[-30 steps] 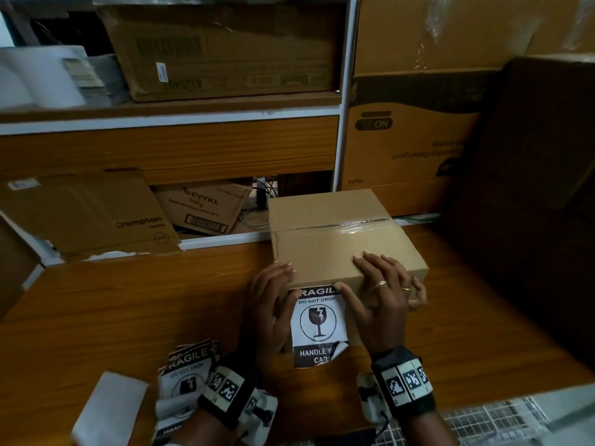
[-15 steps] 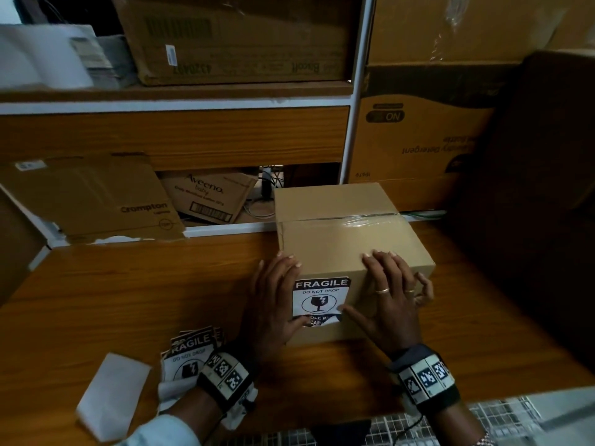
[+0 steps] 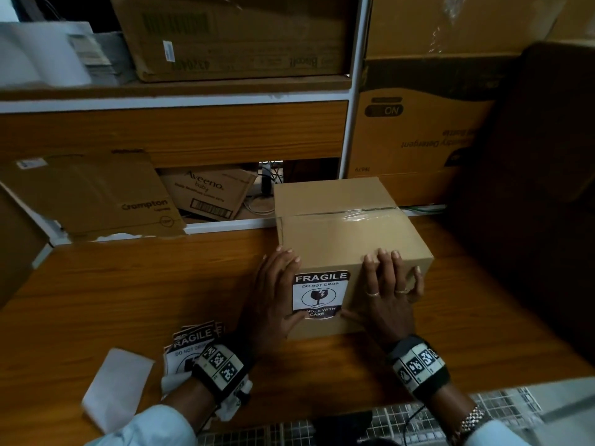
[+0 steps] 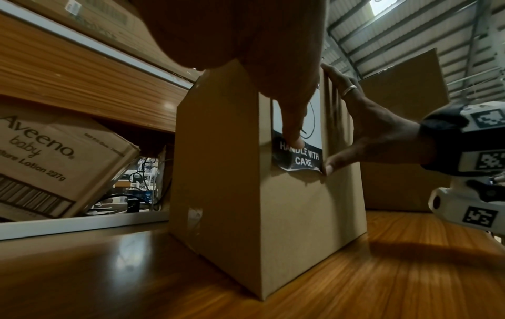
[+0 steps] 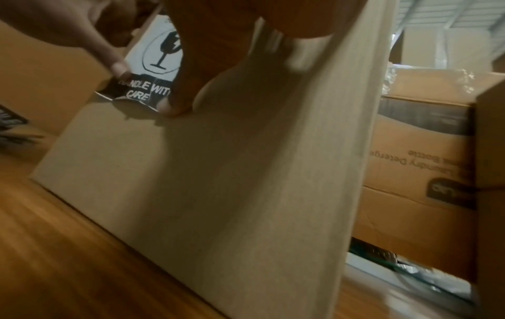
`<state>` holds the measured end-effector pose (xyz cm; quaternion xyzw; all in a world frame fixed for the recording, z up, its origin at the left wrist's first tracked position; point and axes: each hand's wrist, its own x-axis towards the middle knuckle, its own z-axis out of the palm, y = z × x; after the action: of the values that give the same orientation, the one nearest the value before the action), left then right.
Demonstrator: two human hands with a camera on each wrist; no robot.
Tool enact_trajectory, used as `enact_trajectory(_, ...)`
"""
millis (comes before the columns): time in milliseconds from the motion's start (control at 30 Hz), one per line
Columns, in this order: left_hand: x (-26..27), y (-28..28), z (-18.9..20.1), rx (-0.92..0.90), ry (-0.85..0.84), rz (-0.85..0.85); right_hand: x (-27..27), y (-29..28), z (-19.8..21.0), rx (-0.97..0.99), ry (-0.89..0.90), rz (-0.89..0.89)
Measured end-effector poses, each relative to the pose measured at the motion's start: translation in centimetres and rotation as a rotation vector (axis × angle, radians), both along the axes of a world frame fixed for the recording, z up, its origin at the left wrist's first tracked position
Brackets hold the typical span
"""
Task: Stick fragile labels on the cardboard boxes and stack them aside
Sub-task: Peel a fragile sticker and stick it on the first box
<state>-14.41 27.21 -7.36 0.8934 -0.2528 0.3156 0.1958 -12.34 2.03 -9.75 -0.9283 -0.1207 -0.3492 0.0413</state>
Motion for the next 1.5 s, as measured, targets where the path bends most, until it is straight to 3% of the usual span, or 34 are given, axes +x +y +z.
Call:
enact_trajectory(167, -0.2, -0.4, 0.0, -0.062, 0.048, -0.006, -0.9, 0.2, 0.6, 0.045, 0.013, 0.026)
enact_trajectory(400, -0.4, -0.3, 0.2, 0.023, 0.107, 0.032, -0.9, 3.8, 1.1, 0.249, 0.015, -0.088)
enact_trajectory(733, 0.0, 0.7, 0.3, 0.02, 0.107, -0.034, 0.6, 1.8, -0.2, 0.031, 0.057, 0.001)
enact_trajectory(1100, 0.2, -2.7, -0.6, -0.065, 0.01, 0.172, 0.4, -0.2, -0.3, -0.03, -0.012, 0.075)
enact_trajectory(1233, 0.1, -2.8, -0.7, 0.042, -0.01, 0.234, 0.0, 0.3, -0.1, 0.024, -0.017, 0.086)
enact_trajectory(1500, 0.8, 0.0, -1.1, 0.171, 0.005, 0.147, 0.8, 0.3, -0.5, -0.036, -0.066, 0.092)
